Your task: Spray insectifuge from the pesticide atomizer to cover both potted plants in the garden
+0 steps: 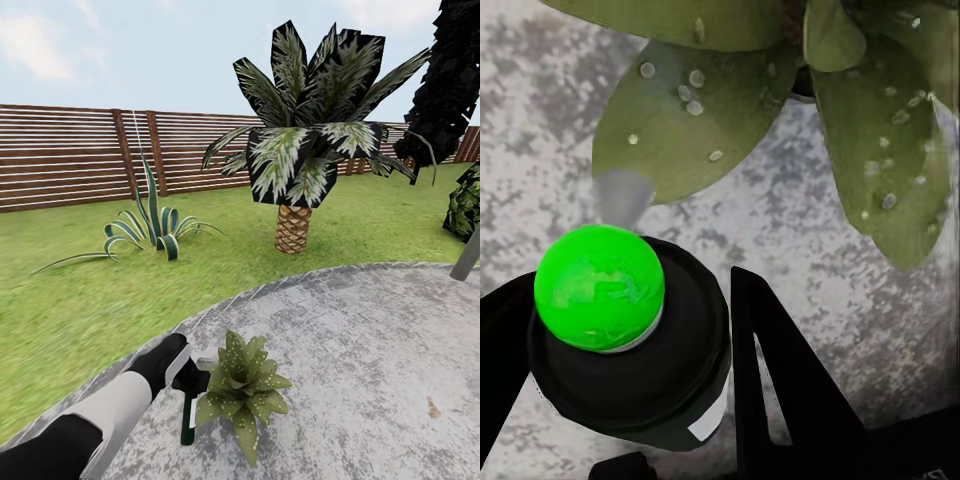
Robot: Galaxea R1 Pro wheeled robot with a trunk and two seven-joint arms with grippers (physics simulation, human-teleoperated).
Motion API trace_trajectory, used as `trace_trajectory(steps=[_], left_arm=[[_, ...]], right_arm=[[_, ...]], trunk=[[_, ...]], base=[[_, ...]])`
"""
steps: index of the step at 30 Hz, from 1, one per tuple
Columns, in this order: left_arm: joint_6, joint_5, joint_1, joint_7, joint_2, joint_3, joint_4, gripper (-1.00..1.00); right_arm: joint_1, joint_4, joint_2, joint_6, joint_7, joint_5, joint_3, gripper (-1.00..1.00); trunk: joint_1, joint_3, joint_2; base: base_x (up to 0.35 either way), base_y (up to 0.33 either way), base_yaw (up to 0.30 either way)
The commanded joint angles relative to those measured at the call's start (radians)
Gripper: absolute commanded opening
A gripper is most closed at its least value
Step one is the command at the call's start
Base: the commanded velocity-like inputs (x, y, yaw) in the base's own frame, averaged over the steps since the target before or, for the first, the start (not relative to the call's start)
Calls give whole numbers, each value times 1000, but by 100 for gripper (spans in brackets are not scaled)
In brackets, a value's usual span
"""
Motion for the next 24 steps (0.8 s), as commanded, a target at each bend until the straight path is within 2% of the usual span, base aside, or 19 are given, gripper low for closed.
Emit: trace_trajectory(steps=[1, 6, 15, 23, 24], left_arm=[[2, -6, -3, -5, -6, -7, 7, -100], [3, -7, -14, -5, -13, -6, 59, -100], [-19, -9, -12, -4, -4, -6, 53, -100], [-24, -7, -11, -19, 1, -5, 52, -100], [-56, -6, -5, -23, 12, -4, 44, -100]], right_arm=[[-1, -1, 1, -4, 7, 11, -6, 100], [-1, -2, 1, 0, 8, 10, -7, 100], [-1, 0, 1, -2, 6, 11, -7, 100], [-1, 1, 0, -8, 8, 11, -7, 100], [-3, -2, -1, -8, 9, 12, -5, 100]], trunk=[[0, -1, 0], [0, -1, 0], [0, -1, 0], [0, -1, 0], [0, -1, 0]], base=[[0, 0, -104], [0, 0, -199], [-2, 2, -22], [-79, 226, 0], [-55, 140, 0]])
